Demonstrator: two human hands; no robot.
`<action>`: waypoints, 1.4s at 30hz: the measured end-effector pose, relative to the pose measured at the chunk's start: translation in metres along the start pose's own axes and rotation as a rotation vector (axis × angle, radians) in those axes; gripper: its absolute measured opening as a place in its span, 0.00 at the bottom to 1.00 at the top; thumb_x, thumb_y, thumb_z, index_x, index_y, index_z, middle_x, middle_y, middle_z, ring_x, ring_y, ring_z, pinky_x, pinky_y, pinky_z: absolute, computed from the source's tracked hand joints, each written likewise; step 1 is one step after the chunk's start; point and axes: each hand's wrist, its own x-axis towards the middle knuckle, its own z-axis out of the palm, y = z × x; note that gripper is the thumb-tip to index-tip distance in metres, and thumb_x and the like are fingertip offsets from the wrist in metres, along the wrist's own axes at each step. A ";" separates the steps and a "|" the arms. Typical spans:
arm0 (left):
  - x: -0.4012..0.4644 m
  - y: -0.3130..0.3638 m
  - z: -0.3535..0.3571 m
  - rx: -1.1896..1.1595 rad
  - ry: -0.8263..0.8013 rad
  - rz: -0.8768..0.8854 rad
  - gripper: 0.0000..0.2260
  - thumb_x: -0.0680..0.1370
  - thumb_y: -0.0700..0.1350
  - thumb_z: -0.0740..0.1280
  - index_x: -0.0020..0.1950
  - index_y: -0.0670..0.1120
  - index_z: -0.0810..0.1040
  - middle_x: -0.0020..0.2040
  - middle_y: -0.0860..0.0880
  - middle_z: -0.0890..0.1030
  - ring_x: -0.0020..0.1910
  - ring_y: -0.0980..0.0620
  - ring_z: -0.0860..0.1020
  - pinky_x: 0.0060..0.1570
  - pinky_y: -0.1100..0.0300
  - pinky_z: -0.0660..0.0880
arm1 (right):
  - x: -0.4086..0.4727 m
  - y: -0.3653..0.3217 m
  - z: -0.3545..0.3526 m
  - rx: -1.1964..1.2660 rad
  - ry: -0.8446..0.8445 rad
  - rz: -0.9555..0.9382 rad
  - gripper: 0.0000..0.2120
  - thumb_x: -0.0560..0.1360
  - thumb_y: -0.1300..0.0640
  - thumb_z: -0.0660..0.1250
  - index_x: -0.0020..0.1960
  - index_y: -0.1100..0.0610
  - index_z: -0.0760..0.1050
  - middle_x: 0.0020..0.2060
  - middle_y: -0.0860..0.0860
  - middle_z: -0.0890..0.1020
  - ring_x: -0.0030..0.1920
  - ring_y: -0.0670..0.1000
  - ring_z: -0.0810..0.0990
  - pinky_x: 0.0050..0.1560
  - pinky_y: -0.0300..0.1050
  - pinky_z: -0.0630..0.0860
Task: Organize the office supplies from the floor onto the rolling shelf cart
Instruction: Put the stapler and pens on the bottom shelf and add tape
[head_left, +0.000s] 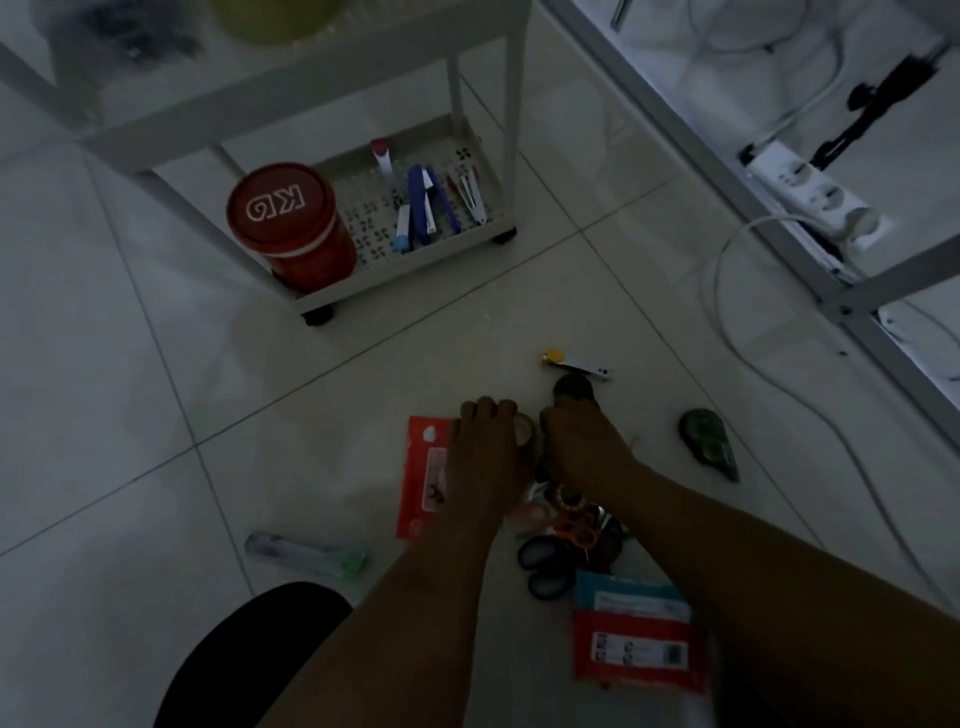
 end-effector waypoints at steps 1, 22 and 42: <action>-0.002 0.000 0.000 0.007 -0.013 0.015 0.22 0.75 0.47 0.66 0.68 0.44 0.70 0.64 0.43 0.73 0.65 0.43 0.67 0.60 0.54 0.64 | -0.004 0.001 0.001 0.044 0.026 0.012 0.21 0.70 0.57 0.72 0.60 0.63 0.72 0.63 0.61 0.70 0.63 0.60 0.70 0.47 0.47 0.66; -0.002 0.022 -0.113 -0.290 0.114 0.132 0.25 0.74 0.46 0.66 0.71 0.43 0.68 0.68 0.42 0.70 0.67 0.45 0.70 0.72 0.52 0.64 | -0.049 -0.028 -0.089 0.258 0.219 -0.016 0.15 0.73 0.53 0.65 0.59 0.54 0.73 0.48 0.48 0.75 0.48 0.46 0.75 0.47 0.37 0.71; 0.093 0.071 -0.314 -0.388 0.697 -0.041 0.07 0.76 0.42 0.65 0.51 0.42 0.80 0.46 0.42 0.84 0.44 0.43 0.81 0.41 0.54 0.75 | 0.002 -0.151 -0.353 0.059 0.637 -0.403 0.13 0.72 0.58 0.68 0.54 0.63 0.74 0.49 0.57 0.80 0.47 0.54 0.80 0.44 0.43 0.75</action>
